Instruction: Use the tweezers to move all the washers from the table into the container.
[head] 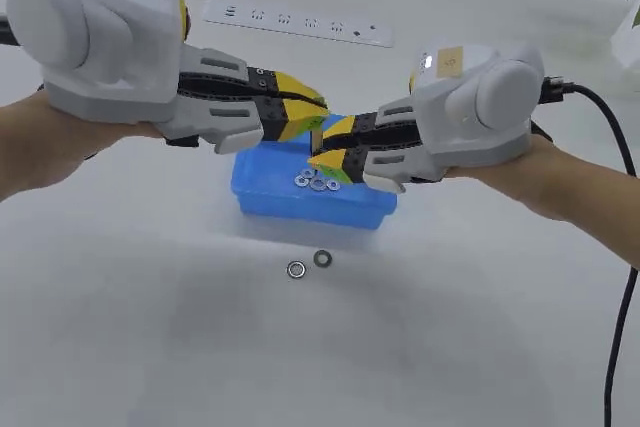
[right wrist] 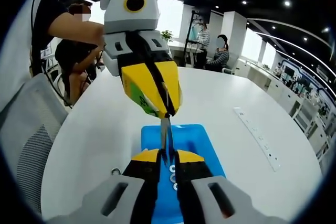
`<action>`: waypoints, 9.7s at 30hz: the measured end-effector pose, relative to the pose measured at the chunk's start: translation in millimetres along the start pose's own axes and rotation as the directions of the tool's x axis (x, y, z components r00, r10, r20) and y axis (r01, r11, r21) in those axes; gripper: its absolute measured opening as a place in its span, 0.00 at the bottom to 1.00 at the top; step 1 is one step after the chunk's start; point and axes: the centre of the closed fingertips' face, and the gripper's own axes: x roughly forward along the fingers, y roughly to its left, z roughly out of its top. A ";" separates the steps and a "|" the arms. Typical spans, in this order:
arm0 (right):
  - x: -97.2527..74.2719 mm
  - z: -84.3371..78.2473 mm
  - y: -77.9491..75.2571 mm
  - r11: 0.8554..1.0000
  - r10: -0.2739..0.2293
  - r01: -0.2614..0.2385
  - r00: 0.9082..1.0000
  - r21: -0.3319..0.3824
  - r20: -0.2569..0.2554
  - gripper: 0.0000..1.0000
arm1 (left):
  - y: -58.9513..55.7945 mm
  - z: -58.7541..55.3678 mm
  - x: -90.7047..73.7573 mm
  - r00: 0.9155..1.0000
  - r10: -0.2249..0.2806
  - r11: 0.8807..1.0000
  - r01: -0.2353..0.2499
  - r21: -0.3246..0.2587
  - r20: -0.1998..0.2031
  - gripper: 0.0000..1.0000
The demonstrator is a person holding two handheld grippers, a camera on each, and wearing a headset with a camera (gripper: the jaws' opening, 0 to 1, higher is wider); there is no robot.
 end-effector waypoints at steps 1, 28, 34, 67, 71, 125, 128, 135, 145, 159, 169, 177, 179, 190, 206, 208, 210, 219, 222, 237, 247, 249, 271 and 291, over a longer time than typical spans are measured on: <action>-0.8 1.3 0.1 1.000 -0.003 0.003 1.000 -0.001 0.001 0.12 | 0.8 0.8 -0.9 1.000 0.002 1.000 -0.002 0.008 -0.002 0.05; -69.6 -24.6 41.7 0.970 -0.241 0.241 0.971 0.033 0.003 0.55 | -36.1 0.9 -35.0 0.998 0.059 0.998 -0.059 0.034 0.009 0.05; -82.3 -42.1 50.1 0.951 -0.288 0.287 0.957 0.114 -0.003 0.64 | -51.5 -11.1 -42.7 0.998 0.068 0.998 -0.068 -0.008 0.012 0.05; -86.2 -72.6 115.8 0.957 -0.207 0.208 0.978 0.200 -0.027 1.00 | -82.4 -49.0 -24.4 0.999 0.006 1.000 -0.006 -0.002 -0.039 0.05; -87.7 -78.0 120.3 0.956 -0.196 0.198 0.980 0.215 -0.029 1.00 | -81.0 -53.1 -22.2 0.999 -0.001 1.000 0.000 -0.009 -0.049 0.05; 20.3 -36.8 101.4 0.975 0.187 -0.188 0.982 0.120 0.017 0.12 | -86.1 -64.3 -21.7 0.975 -0.150 0.986 0.135 -0.098 -0.163 0.05; 21.8 -37.2 102.2 0.980 0.188 -0.188 0.982 0.069 0.006 0.11 | -83.9 -65.1 -22.6 0.976 -0.145 0.986 0.130 -0.102 -0.164 0.05; 20.8 -37.6 103.1 0.982 0.188 -0.187 0.982 0.022 -0.002 0.10 | -86.3 -65.1 -21.5 0.981 -0.132 0.975 0.103 -0.199 -0.142 0.07; 15.6 -34.4 98.0 0.991 0.133 -0.133 0.991 0.034 -0.006 0.09 | -81.1 -58.2 -31.6 0.994 -0.028 0.962 -0.002 -0.273 -0.108 0.26; -5.0 -7.2 97.6 0.995 0.097 -0.098 0.995 0.018 0.022 0.09 | -83.8 -42.5 -69.2 0.996 0.084 0.922 -0.087 -0.378 -0.024 0.50; -25.2 12.7 79.6 0.999 0.046 -0.046 0.998 -0.004 0.041 0.09 | -84.3 -56.4 -83.7 0.981 0.185 0.899 -0.195 -0.392 -0.064 0.72; -34.4 32.3 65.0 0.999 0.024 -0.022 0.997 -0.032 0.067 0.09 | -76.3 -49.1 -92.3 0.964 0.266 0.868 -0.241 -0.434 -0.003 0.85; -34.5 36.3 58.0 0.999 0.016 -0.013 0.998 -0.042 0.067 0.09 | -73.9 -52.9 -94.7 0.961 0.275 0.864 -0.252 -0.436 -0.009 0.88; -26.6 46.3 11.8 0.999 -0.041 0.043 0.996 -0.022 0.085 0.09 | -72.1 -72.7 -105.8 0.947 0.319 0.834 -0.301 -0.462 -0.041 0.99; 3.9 8.6 -19.6 0.998 -0.050 0.048 0.998 0.038 0.042 0.09 | -67.7 -76.5 -103.4 0.942 0.327 0.829 -0.326 -0.455 -0.079 0.99; 9.4 0.2 -21.8 0.998 -0.048 0.047 0.998 0.046 0.029 0.09 | -65.3 -77.6 -104.5 0.939 0.334 0.823 -0.334 -0.459 -0.084 0.99; 14.5 -8.4 -22.7 0.998 -0.042 0.042 0.999 0.057 0.015 0.09 | -63.1 -79.3 -105.3 0.936 0.339 0.819 -0.341 -0.461 -0.092 0.99; 26.8 -37.1 -15.2 0.998 -0.012 0.014 0.999 0.064 -0.037 0.09 | -61.1 -84.7 -102.3 0.936 0.331 0.816 -0.346 -0.464 -0.116 0.99; 26.5 -39.6 -14.3 0.998 -0.018 0.021 0.999 0.065 -0.038 0.09 | -60.6 -84.0 -102.1 0.936 0.332 0.815 -0.346 -0.465 -0.115 0.99; 24.7 -35.7 -10.9 0.998 -0.015 0.018 0.999 0.061 -0.039 0.10 | -57.2 -76.4 -102.1 0.936 0.339 0.811 -0.342 -0.475 -0.096 0.99; 12.9 -14.6 -12.8 0.999 -0.029 0.029 1.000 0.039 -0.005 0.10 | -27.0 -50.7 -84.8 0.932 0.360 0.811 -0.326 -0.486 -0.024 0.97; 11.2 -12.2 -11.7 0.999 -0.028 0.028 1.000 0.035 -0.002 0.09 | -16.5 -43.6 -78.6 0.930 0.368 0.825 -0.328 -0.460 -0.002 0.92; 5.4 -3.0 1.8 1.000 0.002 -0.002 1.000 -0.007 -0.004 0.09 | 8.9 2.9 3.3 0.990 0.142 0.986 -0.141 -0.090 0.008 0.28; 3.5 -2.1 9.5 0.999 0.029 -0.030 0.999 -0.032 -0.014 0.10 | -4.6 -0.3 0.3 0.999 0.010 1.000 -0.010 0.017 -0.036 0.05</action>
